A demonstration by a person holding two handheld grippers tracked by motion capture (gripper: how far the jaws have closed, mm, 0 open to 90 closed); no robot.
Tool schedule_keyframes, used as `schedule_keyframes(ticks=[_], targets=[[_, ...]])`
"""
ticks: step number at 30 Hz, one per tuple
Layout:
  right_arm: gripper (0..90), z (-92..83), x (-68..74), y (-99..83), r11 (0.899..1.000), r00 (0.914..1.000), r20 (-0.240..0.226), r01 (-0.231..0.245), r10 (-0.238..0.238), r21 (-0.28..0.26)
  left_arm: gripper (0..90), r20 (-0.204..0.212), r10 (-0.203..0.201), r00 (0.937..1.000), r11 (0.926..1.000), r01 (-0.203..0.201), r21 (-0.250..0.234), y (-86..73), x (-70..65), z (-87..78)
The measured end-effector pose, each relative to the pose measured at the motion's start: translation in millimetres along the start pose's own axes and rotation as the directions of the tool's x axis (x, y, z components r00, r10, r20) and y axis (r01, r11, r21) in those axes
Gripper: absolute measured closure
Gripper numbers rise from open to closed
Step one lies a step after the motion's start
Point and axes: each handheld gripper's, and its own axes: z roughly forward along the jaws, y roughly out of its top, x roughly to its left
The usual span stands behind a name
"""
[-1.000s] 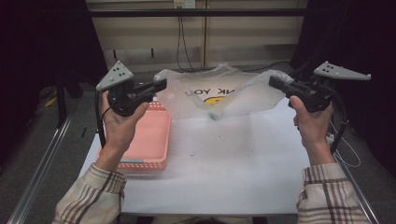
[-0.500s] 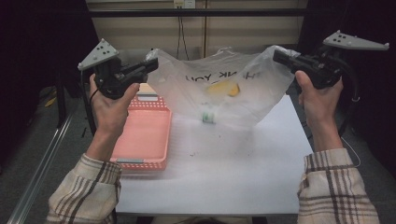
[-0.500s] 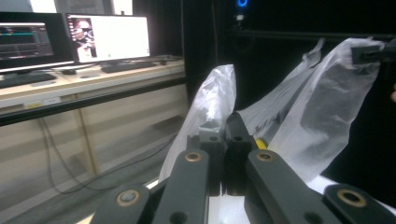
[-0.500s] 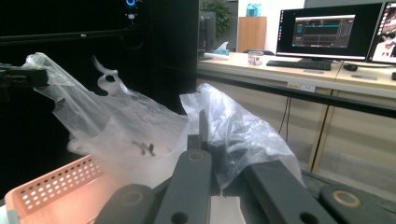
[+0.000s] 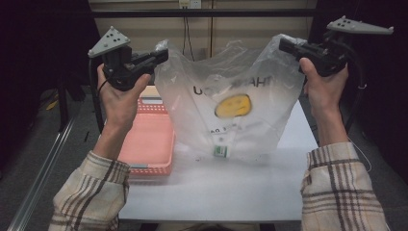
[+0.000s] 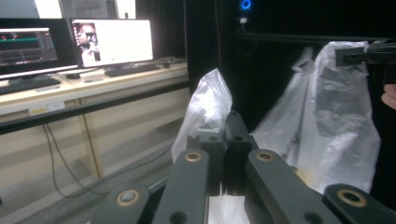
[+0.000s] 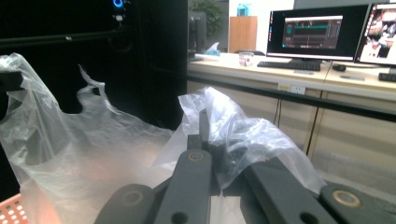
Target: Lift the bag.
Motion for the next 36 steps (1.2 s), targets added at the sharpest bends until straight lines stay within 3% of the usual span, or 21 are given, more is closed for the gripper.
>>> schedule_keyframes(ticks=[7,14,22,26,29,32,36], targets=[[90.0,13.6,-9.0,-30.8,0.997,0.9998,0.005,-0.019,0.019,0.075,89.0,-0.029,-0.001,0.9996,0.9989,0.003,0.047,-17.1,7.7,12.3],[89.7,16.5,-10.3,-48.0,0.993,0.9991,0.041,-0.013,0.008,0.12,88.1,-0.015,-0.018,0.9997,0.9971,0.019,0.074,-30.9,8.0,19.6],[72.8,9.7,-14.9,-63.6,0.991,0.9974,0.07,-0.028,0.019,0.133,86.2,-0.01,-0.019,0.9998,0.9967,0.02,0.079,-35.9,6.8,20.7],[62.4,4.8,-12.9,-65.1,0.992,0.9967,0.08,-0.018,0.008,0.128,81.2,-0.016,-0.006,0.9999,0.997,0.007,0.078,-34.8,4.8,18.7],[57.9,2.0,-9.3,-66.3,0.992,0.9969,0.079,-0.006,-0.004,0.128,72.7,-0.022,-0.003,0.9998,0.997,0.004,0.077,-34.4,4.6,16.9],[51.0,-2.3,-4.8,-66.7,0.993,0.9957,0.093,-0.006,-0.004,0.115,54.6,-0.055,-0.001,0.9985,0.9976,0.005,0.068,-33.5,2.9,13.3],[45.3,-9.6,-1.8,-66.6,0.995,0.9939,0.109,0.006,-0.017,0.097,37.6,-0.066,-0.002,0.9978,0.998,0.006,0.063,-35.5,2.3,10.8]])
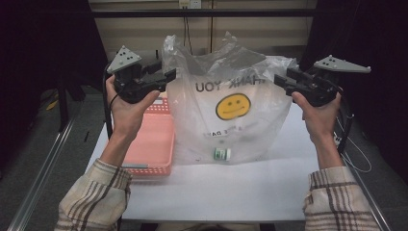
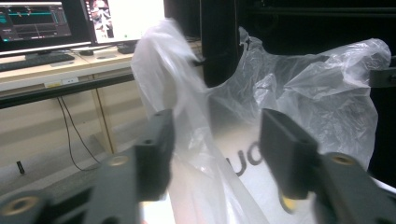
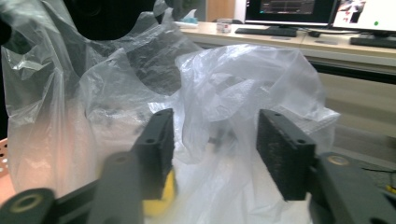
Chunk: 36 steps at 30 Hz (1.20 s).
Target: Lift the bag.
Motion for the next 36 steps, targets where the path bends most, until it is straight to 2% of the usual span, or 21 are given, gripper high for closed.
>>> schedule_keyframes(ticks=[1,7,10,19,22,26,28,32,36], targets=[[44.2,-1.5,-0.1,-0.5,1.0,1.0,0.002,-0.003,0.003,-0.002,33.2,-0.003,0.001,1.0,1.0,-0.001,0.004,-1.4,-0.6,-0.1],[31.6,-8.8,-4.8,-6.1,1.0,0.9996,0.018,-0.024,0.024,-0.005,23.0,-0.005,0.013,0.9999,0.9996,-0.013,0.024,-12.8,-3.0,3.3],[28.9,-11.2,-5.2,-9.1,1.0,0.9993,0.03,-0.023,0.023,-0.003,19.2,-0.016,0.02,0.9997,0.9988,-0.019,0.045,-18.4,-2.8,5.8],[24.4,-10.2,-3.3,-29.8,0.999,0.999,0.035,-0.029,0.028,0.035,9.4,-0.035,-0.008,0.9993,0.9984,0.01,0.056,-34.5,-3.0,1.6],[23.1,-10.3,-2.0,-39.7,0.998,0.9988,0.038,-0.034,0.032,0.059,7.0,-0.038,-0.014,0.9992,0.9975,0.017,0.068,-39.4,-3.2,-2.9],[21.8,-12.1,0.2,-49.9,0.996,0.9985,0.04,-0.04,0.037,0.074,6.1,-0.024,-0.045,0.9987,0.9954,0.047,0.084,-47.3,-3.7,-7.6],[21.6,-13.0,2.9,-54.6,0.996,0.9986,0.037,-0.039,0.036,0.084,5.3,-0.031,-0.032,0.999,0.9947,0.035,0.097,-52.1,-4.6,-9.5],[21.4,-13.8,10.1,-64.3,0.994,0.9992,0.026,-0.032,0.029,0.107,4.0,-0.014,-0.012,0.9998,0.9928,0.013,0.119,-61.6,-6.2,-13.1],[21.3,-13.7,15.5,-73.9,0.991,0.999,0.029,-0.036,0.032,0.128,3.7,-0.004,-0.021,0.9998,0.9923,0.022,0.122,-70.7,-7.8,-19.4]])
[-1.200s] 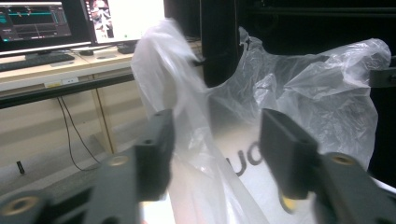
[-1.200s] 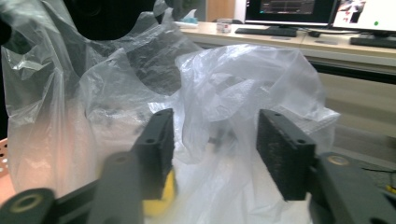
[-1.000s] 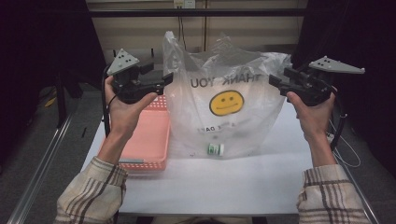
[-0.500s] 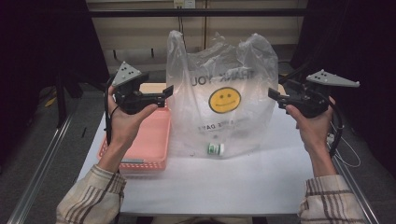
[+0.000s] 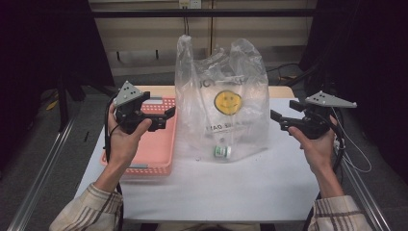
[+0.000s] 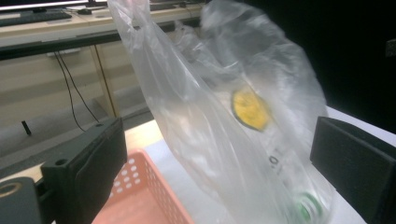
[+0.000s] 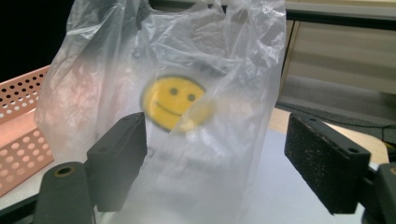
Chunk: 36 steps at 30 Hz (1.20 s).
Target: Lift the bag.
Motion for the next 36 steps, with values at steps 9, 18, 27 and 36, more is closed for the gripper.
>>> schedule_keyframes(ticks=[9,18,27,36], targets=[[18.4,-0.3,8.2,-34.1,0.997,0.9999,0.014,0.005,-0.006,0.074,4.8,0.018,-0.016,0.9997,0.9982,0.015,0.058,-31.3,-4.6,-12.7],[17.6,-6.0,16.0,-62.3,0.995,0.9998,0.008,-0.019,0.018,0.097,6.0,0.029,0.024,0.9993,0.9944,-0.027,0.102,-61.7,-15.3,-30.0],[17.4,-19.2,36.9,-72.3,0.995,0.9998,-0.018,0.013,-0.011,0.101,6.5,0.019,-0.004,0.9998,0.993,0.002,0.118,-84.7,-15.5,-47.1],[17.6,-18.5,32.8,-106.1,0.987,0.9993,-0.005,-0.037,0.038,0.158,6.5,0.01,0.008,0.9999,0.9941,-0.009,0.108,-112.9,-27.8,-56.0]])
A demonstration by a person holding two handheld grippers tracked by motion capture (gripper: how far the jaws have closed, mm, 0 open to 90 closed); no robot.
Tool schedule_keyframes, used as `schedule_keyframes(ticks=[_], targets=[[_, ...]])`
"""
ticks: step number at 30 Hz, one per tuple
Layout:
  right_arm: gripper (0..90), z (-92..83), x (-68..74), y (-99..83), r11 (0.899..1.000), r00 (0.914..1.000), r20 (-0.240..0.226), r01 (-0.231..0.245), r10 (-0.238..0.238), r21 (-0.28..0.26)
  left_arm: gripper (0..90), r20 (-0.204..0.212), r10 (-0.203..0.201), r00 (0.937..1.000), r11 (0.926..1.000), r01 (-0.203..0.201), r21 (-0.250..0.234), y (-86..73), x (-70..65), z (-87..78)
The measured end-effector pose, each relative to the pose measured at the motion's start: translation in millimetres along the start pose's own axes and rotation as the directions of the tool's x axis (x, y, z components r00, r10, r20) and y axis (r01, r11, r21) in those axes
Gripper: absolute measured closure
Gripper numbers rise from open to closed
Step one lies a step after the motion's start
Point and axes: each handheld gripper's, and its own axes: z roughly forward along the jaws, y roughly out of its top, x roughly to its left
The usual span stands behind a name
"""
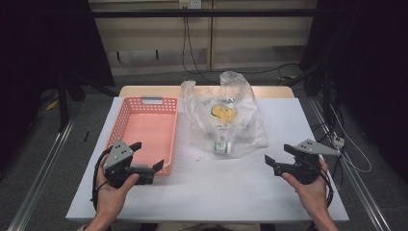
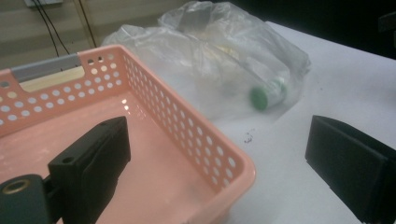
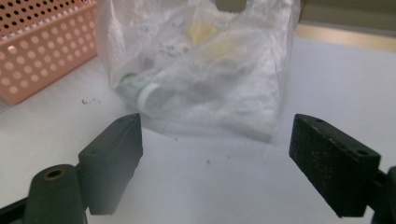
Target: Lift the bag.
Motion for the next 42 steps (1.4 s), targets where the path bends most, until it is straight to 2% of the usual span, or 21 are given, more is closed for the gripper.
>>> schedule_keyframes(ticks=[4,8,17,20,22,29,34,36,42], targets=[[17.6,-0.3,-1.0,-9.4,1.0,1.0,0.0,-0.004,0.004,0.025,6.5,0.001,-0.012,0.9999,0.9998,0.012,0.015,-10.5,-1.0,-1.6],[17.5,-5.6,-1.9,-18.3,1.0,0.9999,-0.002,-0.013,0.013,0.028,6.5,-0.032,-0.04,0.9987,0.9992,0.039,-0.008,-19.3,-0.4,-7.7],[17.9,-16.5,-4.2,-38.4,0.999,0.9991,0.004,-0.043,0.043,0.032,6.5,-0.036,-0.023,0.9991,0.9996,0.024,0.018,-31.4,-2.9,-12.0],[17.9,-17.1,-4.7,-42.9,0.998,0.9988,0.003,-0.05,0.05,0.037,6.5,-0.049,-0.003,0.9988,0.9998,0.004,0.017,-35.5,-3.1,-11.3],[17.9,-16.7,-4.4,-43.9,0.998,0.999,0.003,-0.045,0.045,0.038,6.5,-0.048,0.002,0.9988,0.9999,-0.001,0.016,-37.3,-2.7,-12.4],[17.9,-14.0,-5.9,-43.8,0.998,0.9988,0.003,-0.048,0.048,0.038,6.5,-0.07,-0.027,0.9972,0.9995,0.028,0.011,-43.2,-0.9,-13.9],[17.9,-12.2,-5.3,-42.6,0.998,0.9991,0.004,-0.042,0.042,0.04,6.6,-0.066,-0.034,0.9973,0.9992,0.035,0.018,-44.5,1.2,-13.5],[17.9,-12.0,-5.0,-42.2,0.998,0.9991,0.004,-0.043,0.043,0.039,6.6,-0.066,-0.053,0.9964,0.9985,0.053,0.009,-44.6,1.2,-13.9],[18.1,-10.5,-6.4,-42.4,0.998,0.9992,0.004,-0.04,0.04,0.045,6.6,-0.071,-0.049,0.9962,0.9987,0.05,0.008,-44.3,3.7,-13.3]])
